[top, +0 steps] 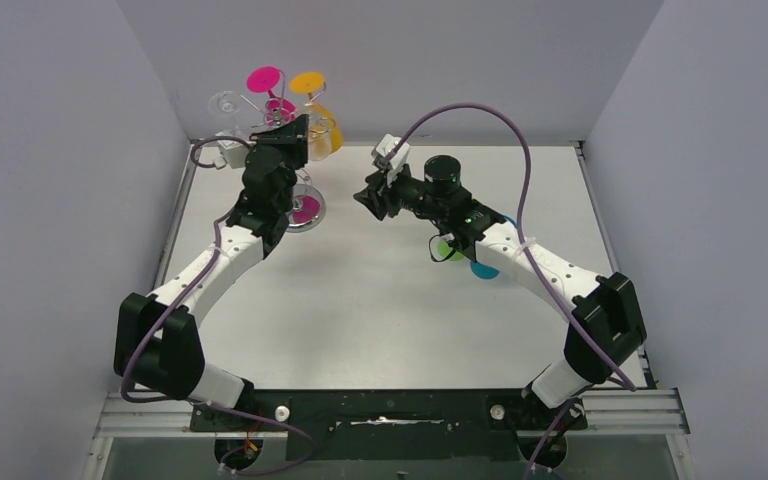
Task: Take the wine glass off the wine glass rack
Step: Pick up the wine glass from the wine rack.
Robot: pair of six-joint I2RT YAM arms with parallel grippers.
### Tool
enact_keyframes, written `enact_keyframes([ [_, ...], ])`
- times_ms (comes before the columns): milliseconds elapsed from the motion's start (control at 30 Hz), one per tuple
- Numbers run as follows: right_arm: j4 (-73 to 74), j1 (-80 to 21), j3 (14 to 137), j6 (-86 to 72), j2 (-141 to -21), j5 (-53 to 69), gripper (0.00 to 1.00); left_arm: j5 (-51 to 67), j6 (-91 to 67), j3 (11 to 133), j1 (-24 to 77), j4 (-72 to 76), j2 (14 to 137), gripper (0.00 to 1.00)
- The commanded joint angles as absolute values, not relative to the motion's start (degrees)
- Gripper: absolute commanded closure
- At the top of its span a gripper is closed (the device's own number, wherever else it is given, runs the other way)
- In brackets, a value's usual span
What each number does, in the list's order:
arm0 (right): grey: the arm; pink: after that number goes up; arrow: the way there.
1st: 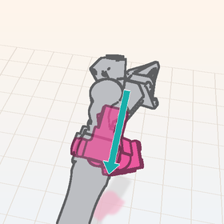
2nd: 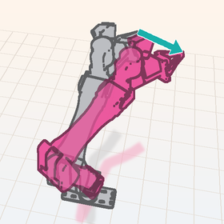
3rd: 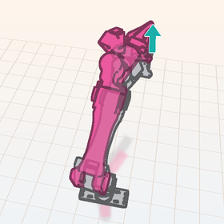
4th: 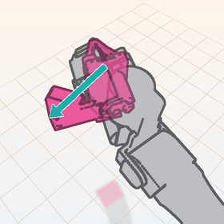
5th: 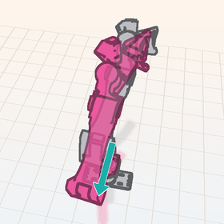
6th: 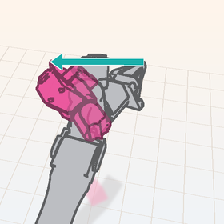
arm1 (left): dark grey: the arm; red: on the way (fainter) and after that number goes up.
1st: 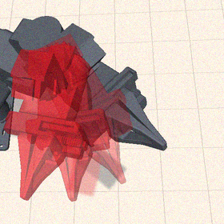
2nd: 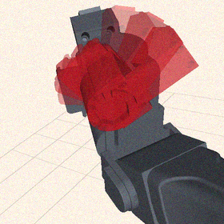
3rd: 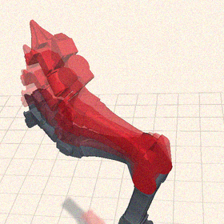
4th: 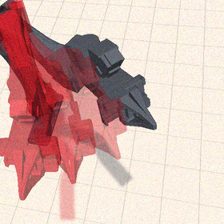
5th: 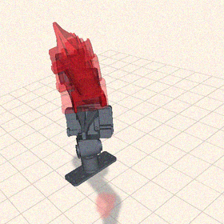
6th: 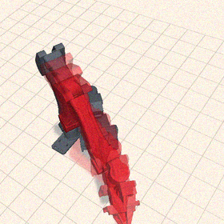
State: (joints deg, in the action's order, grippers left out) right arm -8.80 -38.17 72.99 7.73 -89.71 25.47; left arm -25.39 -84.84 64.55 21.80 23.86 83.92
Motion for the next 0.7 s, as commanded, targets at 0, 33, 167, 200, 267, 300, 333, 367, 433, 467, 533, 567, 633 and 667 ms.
enact_keyframes([
  [0,-10.0,-37.5,74.9,8.4,-89.5,25.2,0.58,-18.9,-89.0,66.9,22.6,36.4,85.3,1.00],
  [33,-10.1,-37.1,75.3,7.7,-89.7,25.3,0.58,-18.8,-88.8,66.8,22.5,35.4,85.1,1.00],
  [167,-7.4,-34.6,80.9,5.2,-92.1,29.4,0.58,-19.1,-86.8,66.5,22.0,32.0,83.2,1.00],
  [200,-7.1,-34.3,82.2,5.6,-92.8,30.1,0.58,-19.0,-86.8,66.3,21.7,32.0,83.0,1.00],
  [267,-7.4,-33.2,85.2,6.6,-94.8,33.8,0.58,-17.9,-86.7,66.2,20.8,31.7,82.8,1.00],
  [300,-8.2,-32.6,86.8,7.0,-95.9,35.8,0.58,-17.5,-87.0,66.3,20.5,31.2,82.7,1.00],
  [333,-10.2,-32.2,87.0,7.7,-96.9,37.8,0.58,-17.3,-87.3,66.2,20.1,31.0,82.6,1.00],
  [367,-12.7,-32.0,86.9,8.6,-97.6,39.0,0.58,-17.3,-87.5,66.0,19.7,31.0,82.3,1.00],
  [433,-14.9,-31.9,87.9,12.2,-99.5,40.1,0.58,-16.6,-87.9,66.2,18.6,30.6,81.8,1.00],
  [467,-15.0,-31.7,88.7,14.7,-100.5,41.1,0.58,-15.4,-88.0,66.5,17.8,30.1,81.7,1.00],
  [533,-15.0,-31.1,89.9,20.9,-102.3,43.6,0.55,-13.7,-88.1,67.5,16.7,29.1,81.9,1.00],
  [567,-15.2,-30.8,89.7,24.8,-102.9,44.7,0.53,-12.9,-88.6,67.6,16.4,28.9,82.1,1.00],
  [633,-14.9,-30.5,88.3,36.0,-103.6,46.6,0.50,-10.7,-89.9,67.8,15.5,29.3,82.6,1.00],
  [667,-15.9,-30.5,87.5,40.2,-103.9,46.1,0.48,-10.0,-90.4,67.8,15.0,29.4,82.8,1.00],
])
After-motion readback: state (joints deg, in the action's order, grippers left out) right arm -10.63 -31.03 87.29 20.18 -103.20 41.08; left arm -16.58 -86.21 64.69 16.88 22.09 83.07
